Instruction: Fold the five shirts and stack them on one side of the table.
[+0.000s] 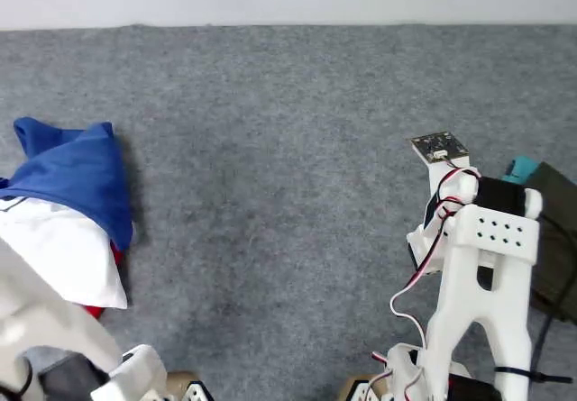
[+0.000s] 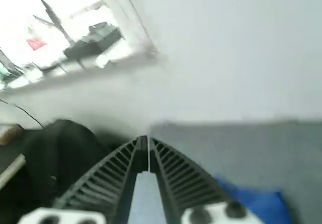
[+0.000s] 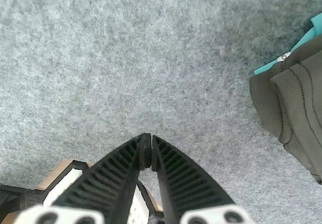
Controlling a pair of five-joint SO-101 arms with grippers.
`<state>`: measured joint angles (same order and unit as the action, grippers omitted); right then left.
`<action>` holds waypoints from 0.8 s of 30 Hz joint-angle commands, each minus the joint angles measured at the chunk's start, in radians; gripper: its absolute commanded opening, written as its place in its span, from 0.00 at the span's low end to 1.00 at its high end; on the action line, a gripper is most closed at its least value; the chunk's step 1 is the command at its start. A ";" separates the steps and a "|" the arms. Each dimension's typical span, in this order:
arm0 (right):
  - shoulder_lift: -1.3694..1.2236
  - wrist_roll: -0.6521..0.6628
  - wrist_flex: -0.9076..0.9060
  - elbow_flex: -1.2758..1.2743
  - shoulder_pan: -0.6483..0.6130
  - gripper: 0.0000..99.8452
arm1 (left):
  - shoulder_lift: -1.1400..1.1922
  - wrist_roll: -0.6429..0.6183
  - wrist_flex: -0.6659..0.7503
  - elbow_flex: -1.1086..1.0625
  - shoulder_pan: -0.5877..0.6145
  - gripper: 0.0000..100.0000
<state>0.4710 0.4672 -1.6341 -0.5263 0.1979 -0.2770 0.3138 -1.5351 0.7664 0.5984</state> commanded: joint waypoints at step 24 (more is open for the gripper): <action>0.039 -0.005 0.031 -0.002 -0.010 0.01 | -0.181 0.345 0.046 -1.135 0.348 0.11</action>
<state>0.4710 0.4672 -1.6326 -0.5263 0.1979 -0.4595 0.6022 -1.5244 -0.3199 0.9175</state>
